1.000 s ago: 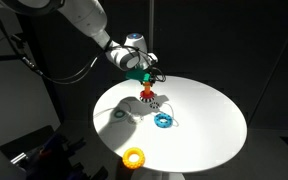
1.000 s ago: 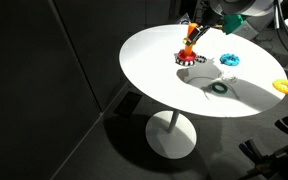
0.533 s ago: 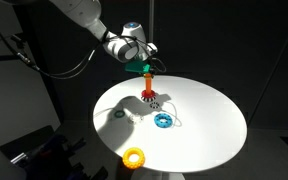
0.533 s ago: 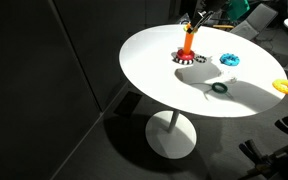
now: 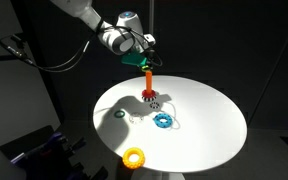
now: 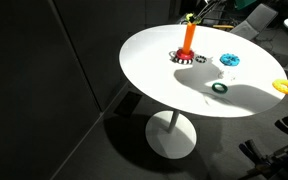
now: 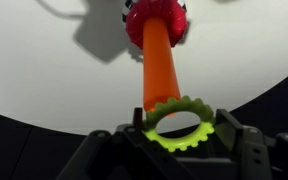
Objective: Remove the green ring from the orange rod and put it on the table
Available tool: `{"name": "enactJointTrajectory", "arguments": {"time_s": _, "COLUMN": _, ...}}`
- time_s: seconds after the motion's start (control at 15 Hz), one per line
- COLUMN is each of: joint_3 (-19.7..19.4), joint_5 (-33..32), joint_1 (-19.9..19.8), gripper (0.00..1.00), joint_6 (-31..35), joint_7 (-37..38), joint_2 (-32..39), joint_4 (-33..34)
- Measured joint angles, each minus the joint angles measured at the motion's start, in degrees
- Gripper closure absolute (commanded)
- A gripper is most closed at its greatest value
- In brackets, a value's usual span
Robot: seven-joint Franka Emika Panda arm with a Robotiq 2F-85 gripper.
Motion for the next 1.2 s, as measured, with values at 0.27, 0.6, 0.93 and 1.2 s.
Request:
{"name": "enactJointTrajectory", "arguments": {"time_s": 0.27, "joint_3": 2.7, "joint_5": 4.1, "joint_1": -3.3, "gripper": 0.52, "joint_6": -0.1, "joint_7": -2.7, "joint_2": -3.2, "joint_4": -3.6}}
{"name": "enactJointTrajectory", "arguments": {"time_s": 0.6, "joint_3": 5.2, "joint_5": 9.2, "joint_1": -7.3, "gripper": 0.52, "joint_6": -3.4, "joint_7": -7.8, "joint_2": -5.6, "joint_4": -7.9}}
{"name": "enactJointTrajectory", "arguments": {"time_s": 0.93, "joint_3": 1.4, "joint_5": 10.0, "joint_1": -6.1, "gripper": 0.06, "joint_6": -9.2, "joint_7": -8.3, "joint_2": -6.9, "joint_4": -9.6}}
{"name": "enactJointTrajectory", "arguments": {"time_s": 1.2, "joint_3": -2.1, "joint_5": 10.0, "joint_1": -4.0, "gripper": 0.00, "joint_6": -11.3, "joint_7": -8.3, "joint_2": -7.1, "joint_4": -9.7}}
